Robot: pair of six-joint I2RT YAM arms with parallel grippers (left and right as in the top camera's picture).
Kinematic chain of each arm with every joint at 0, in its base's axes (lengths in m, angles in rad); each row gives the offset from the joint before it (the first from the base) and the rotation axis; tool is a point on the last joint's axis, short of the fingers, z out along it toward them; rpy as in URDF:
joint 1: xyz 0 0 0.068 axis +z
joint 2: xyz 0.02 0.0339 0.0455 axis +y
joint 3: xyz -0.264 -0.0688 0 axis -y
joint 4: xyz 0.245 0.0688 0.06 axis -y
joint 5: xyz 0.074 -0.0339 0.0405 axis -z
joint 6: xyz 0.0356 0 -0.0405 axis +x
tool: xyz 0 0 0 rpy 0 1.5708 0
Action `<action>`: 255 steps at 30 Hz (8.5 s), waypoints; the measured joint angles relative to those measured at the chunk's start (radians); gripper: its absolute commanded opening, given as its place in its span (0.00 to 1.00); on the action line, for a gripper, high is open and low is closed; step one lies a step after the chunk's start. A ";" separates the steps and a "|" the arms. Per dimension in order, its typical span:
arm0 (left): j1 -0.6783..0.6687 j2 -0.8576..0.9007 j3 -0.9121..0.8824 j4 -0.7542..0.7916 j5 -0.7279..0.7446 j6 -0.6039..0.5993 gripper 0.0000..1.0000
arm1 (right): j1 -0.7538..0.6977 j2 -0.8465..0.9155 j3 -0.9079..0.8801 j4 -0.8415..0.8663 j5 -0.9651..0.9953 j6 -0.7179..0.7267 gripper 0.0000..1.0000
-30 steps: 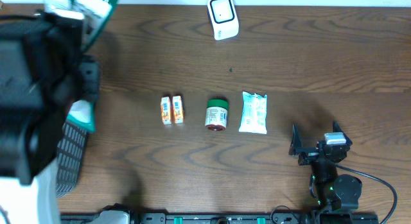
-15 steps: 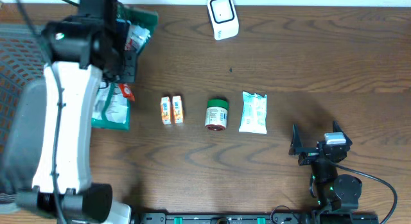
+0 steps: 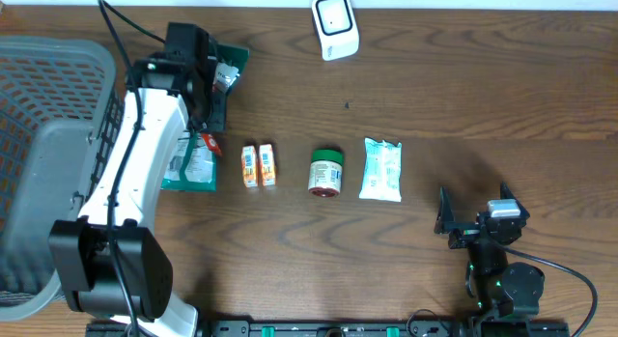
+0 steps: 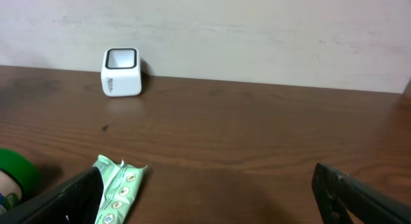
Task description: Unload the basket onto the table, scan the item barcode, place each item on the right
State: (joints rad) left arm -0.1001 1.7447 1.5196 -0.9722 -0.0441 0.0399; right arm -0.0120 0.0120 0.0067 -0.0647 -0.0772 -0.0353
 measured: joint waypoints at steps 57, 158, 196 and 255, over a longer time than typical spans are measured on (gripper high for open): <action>0.041 -0.397 0.195 -0.095 -0.314 0.154 0.61 | 0.000 0.000 0.000 0.000 0.000 0.000 0.99; 0.314 -0.164 0.181 -0.266 0.255 0.141 0.86 | 0.000 0.000 0.000 0.000 0.000 0.000 0.99; 0.261 -0.167 0.119 -0.318 0.428 0.011 0.87 | 0.000 0.000 0.000 0.000 0.000 0.000 0.99; 0.261 -0.167 0.119 -0.317 0.428 0.009 0.87 | 0.000 0.000 0.000 0.001 0.000 0.000 0.99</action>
State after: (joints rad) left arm 0.1608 1.5780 1.6390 -1.2896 0.3840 0.0486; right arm -0.0120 0.0120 0.0067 -0.0639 -0.0776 -0.0353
